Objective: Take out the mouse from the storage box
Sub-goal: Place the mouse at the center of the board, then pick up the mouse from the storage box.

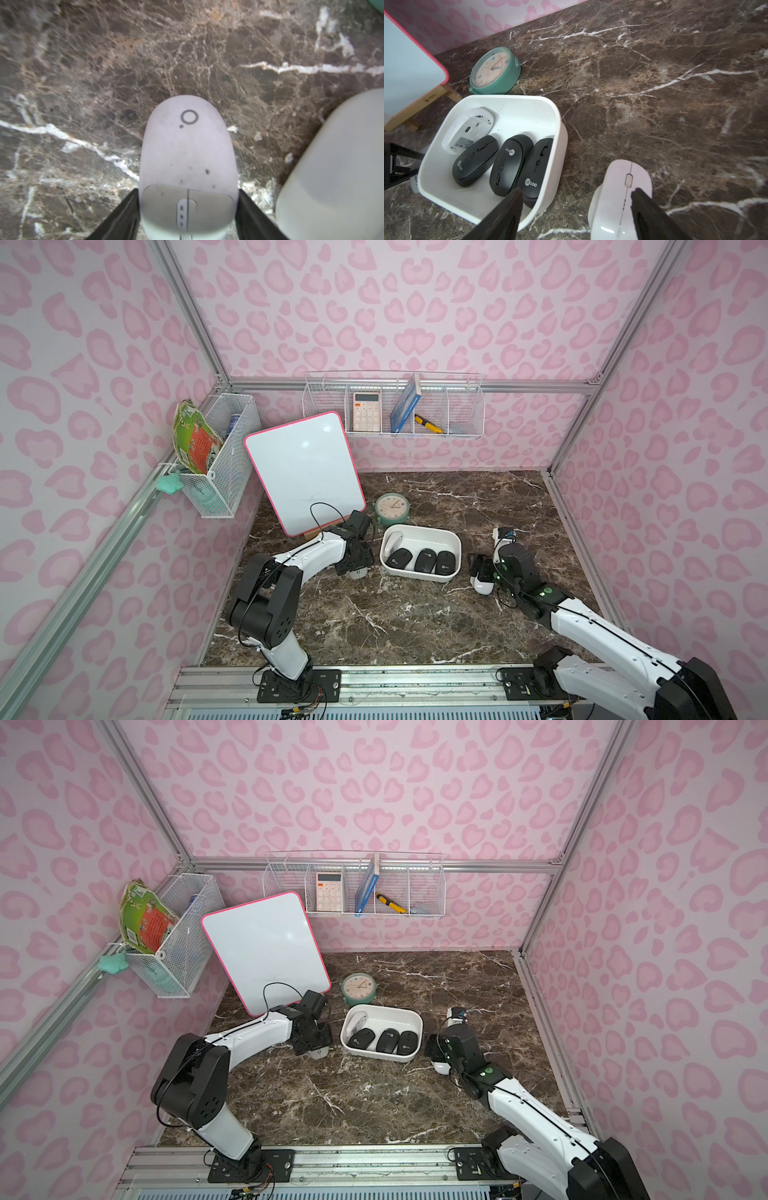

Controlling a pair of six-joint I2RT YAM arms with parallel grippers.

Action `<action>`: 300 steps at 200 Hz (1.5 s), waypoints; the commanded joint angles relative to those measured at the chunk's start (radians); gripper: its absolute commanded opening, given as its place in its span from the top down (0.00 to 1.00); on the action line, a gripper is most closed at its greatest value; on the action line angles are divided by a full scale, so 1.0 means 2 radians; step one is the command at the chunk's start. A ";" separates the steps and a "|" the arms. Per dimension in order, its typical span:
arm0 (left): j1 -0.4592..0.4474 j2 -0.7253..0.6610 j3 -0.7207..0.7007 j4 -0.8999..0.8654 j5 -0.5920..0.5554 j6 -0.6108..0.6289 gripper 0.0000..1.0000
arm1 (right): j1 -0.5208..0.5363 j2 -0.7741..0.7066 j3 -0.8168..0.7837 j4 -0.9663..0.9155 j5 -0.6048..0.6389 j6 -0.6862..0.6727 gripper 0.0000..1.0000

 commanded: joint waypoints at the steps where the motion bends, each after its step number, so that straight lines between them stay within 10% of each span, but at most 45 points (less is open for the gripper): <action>1: 0.000 -0.019 -0.005 -0.003 -0.007 -0.001 0.16 | 0.025 0.024 0.026 -0.013 0.019 0.007 0.16; 152: 0.000 -0.296 -0.135 0.082 -0.057 0.003 0.01 | 0.128 0.366 0.302 -0.139 0.031 0.042 0.20; 300: 0.000 -0.329 -0.149 0.089 -0.058 0.006 0.01 | 0.139 0.475 0.397 -0.193 0.048 0.050 0.33</action>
